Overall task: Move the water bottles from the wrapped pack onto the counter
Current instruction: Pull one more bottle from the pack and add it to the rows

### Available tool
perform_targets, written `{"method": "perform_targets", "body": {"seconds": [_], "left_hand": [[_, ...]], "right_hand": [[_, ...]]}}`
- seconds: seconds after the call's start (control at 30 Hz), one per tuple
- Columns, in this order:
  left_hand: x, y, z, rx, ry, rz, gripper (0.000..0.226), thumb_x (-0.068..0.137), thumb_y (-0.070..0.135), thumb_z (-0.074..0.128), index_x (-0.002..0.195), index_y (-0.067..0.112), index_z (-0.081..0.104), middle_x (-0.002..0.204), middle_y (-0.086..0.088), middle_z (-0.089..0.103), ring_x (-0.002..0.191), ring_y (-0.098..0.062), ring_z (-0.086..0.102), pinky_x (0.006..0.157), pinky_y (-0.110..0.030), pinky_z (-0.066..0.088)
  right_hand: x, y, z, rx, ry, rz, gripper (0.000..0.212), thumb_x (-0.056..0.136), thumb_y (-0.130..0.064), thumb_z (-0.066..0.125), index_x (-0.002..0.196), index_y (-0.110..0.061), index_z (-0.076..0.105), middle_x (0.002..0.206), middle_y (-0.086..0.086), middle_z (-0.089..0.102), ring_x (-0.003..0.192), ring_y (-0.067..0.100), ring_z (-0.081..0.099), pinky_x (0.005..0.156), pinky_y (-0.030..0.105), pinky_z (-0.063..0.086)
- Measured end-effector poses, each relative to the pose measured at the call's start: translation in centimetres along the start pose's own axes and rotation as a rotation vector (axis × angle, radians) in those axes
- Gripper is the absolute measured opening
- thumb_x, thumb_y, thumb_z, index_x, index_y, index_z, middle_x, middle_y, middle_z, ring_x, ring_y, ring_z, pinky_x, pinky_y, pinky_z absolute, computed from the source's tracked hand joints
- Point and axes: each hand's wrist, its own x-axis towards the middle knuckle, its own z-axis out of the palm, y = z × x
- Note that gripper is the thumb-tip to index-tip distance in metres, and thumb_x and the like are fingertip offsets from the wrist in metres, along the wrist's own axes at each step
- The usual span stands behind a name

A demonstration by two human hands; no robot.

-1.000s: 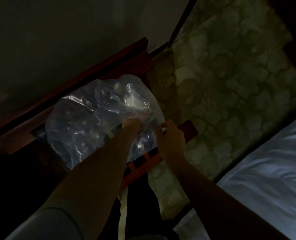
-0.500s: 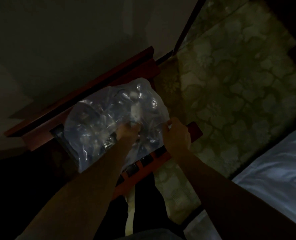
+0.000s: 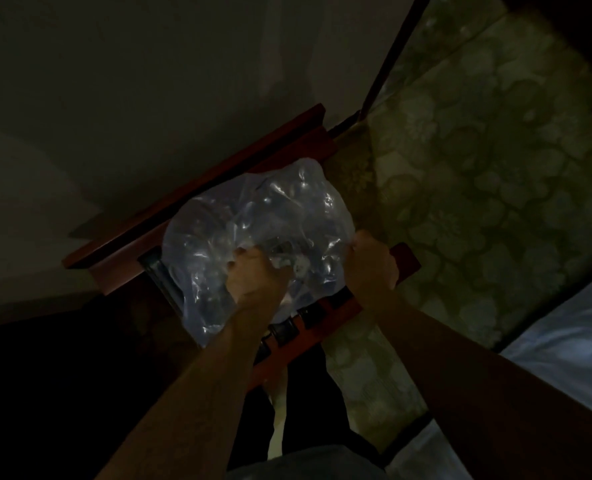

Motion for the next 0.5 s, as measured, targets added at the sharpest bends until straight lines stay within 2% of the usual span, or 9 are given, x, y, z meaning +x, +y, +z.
{"method": "perform_targets", "body": {"seconds": [0.13,0.3,0.43,0.5], "left_hand": [[-2.2,-0.3,-0.8,0.020,0.148,0.113,0.054,0.084,0.043,0.067,0.128,0.014,0.056,0.128,-0.013,0.050,0.119,-0.035,0.045,0.091,-0.047,0.050],[-3.5,-1.5,-2.3,-0.013,0.304,0.313,0.061,0.084,0.038,0.071,0.135,0.014,0.051,0.133,-0.010,0.049,0.124,-0.031,0.040,0.102,-0.039,0.040],[-4.5,-1.7,-4.9,-0.065,0.342,0.383,0.061,0.081,0.038,0.074,0.133,0.014,0.054,0.130,-0.009,0.052,0.120,-0.030,0.043,0.098,-0.037,0.041],[-5.0,-1.8,-6.2,-0.064,0.346,0.401,0.061,0.081,0.041,0.074,0.132,0.015,0.055,0.129,-0.008,0.052,0.118,-0.029,0.044,0.096,-0.036,0.041]], "right_hand": [[-0.7,-0.1,0.6,-0.068,0.029,-0.038,0.023,0.099,-0.030,0.046,0.102,-0.009,0.057,0.097,0.012,0.065,0.086,0.029,0.065,0.065,0.030,0.042],[-1.3,-0.1,1.0,-0.141,0.033,-0.060,0.025,0.098,-0.030,0.047,0.108,-0.008,0.056,0.100,0.014,0.065,0.089,0.031,0.066,0.065,0.031,0.044],[-1.5,-0.6,0.6,-0.154,-0.007,-0.008,0.029,0.096,-0.028,0.051,0.116,-0.008,0.050,0.108,0.015,0.063,0.096,0.034,0.064,0.068,0.034,0.043],[-1.8,-1.3,0.0,-0.152,-0.010,0.038,0.037,0.096,-0.029,0.053,0.125,-0.009,0.042,0.112,0.015,0.062,0.096,0.034,0.064,0.066,0.033,0.041]]}}
